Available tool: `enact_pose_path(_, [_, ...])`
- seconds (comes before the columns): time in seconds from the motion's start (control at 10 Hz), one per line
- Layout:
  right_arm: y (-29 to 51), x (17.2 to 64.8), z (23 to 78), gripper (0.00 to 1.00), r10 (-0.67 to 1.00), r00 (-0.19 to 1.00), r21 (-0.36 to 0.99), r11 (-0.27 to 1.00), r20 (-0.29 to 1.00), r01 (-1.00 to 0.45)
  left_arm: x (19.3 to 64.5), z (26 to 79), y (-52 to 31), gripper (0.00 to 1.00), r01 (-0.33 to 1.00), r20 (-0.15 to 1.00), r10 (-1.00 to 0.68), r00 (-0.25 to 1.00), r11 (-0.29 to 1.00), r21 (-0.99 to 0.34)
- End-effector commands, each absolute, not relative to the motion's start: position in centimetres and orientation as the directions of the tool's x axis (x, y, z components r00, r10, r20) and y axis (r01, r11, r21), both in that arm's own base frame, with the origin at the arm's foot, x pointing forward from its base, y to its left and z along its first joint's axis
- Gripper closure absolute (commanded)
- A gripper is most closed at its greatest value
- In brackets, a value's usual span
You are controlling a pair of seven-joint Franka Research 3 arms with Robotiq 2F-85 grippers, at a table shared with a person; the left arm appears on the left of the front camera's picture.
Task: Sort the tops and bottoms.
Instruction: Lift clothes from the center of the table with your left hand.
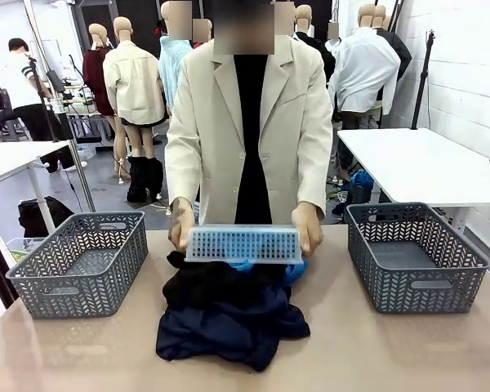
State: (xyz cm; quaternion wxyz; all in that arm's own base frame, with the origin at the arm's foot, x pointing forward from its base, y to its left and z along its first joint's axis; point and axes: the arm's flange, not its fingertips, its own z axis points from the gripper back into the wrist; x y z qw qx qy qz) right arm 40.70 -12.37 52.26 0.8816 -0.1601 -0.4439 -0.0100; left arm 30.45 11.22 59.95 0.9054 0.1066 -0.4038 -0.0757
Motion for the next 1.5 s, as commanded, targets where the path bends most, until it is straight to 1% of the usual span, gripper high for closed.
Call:
enact_pose_path(0.0, [-12.33, 40.8, 52.43, 0.0, 0.133, 0.608, -0.281, 0.947, 0.783, 0.154, 30.41, 59.93, 11.4, 0.0, 0.036, 0.716, -0.211, 0.665, 0.967, 0.252])
enact_pose_path(1.4, [-12.33, 40.8, 52.43, 0.0, 0.133, 0.608, -0.281, 0.947, 0.783, 0.154, 30.41, 59.93, 11.4, 0.0, 0.036, 0.716, -0.211, 0.665, 0.967, 0.252])
